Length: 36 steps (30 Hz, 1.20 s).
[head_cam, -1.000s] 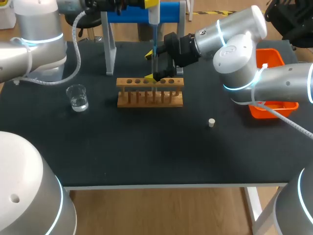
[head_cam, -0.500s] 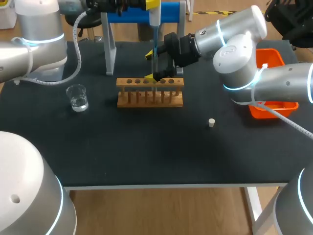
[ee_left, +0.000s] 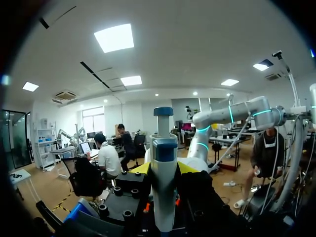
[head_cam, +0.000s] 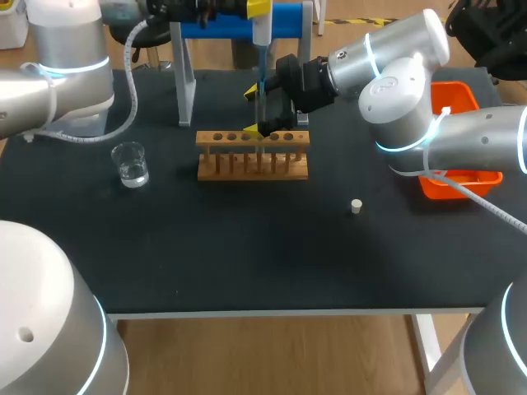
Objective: Invert the test tube, pick up the pipette, mount the tip to pipette, aspirate from beaker and dispense into the tube, eject the tip, return the pipette, and cap with the stopper.
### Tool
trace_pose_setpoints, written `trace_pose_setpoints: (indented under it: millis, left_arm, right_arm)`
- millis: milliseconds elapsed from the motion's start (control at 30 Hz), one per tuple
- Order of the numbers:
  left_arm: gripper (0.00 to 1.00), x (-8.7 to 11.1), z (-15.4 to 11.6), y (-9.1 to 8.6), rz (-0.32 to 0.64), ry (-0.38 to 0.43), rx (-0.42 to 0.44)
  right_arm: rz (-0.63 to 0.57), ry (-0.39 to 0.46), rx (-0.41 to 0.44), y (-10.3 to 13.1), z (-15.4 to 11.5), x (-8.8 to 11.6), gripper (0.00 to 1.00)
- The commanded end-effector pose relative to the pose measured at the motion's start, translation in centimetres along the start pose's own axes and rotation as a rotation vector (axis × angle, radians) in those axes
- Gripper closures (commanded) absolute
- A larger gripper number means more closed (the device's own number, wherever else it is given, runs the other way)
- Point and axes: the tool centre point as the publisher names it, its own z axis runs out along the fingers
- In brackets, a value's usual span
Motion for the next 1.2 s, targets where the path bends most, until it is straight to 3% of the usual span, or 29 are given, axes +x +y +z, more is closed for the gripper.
trace_pose_setpoints:
  millis: [33,1200]
  left_arm:
    - [1.00,-0.1,0.0,0.1,0.002,0.004,-0.006]
    - [1.00,0.1,0.1,1.1,0.010,0.016,-0.022]
  right_arm:
    - [-0.001,0.003,0.000,0.0,0.0,-0.1,0.00]
    - [-0.001,0.003,0.000,0.0,0.0,-0.1,0.00]
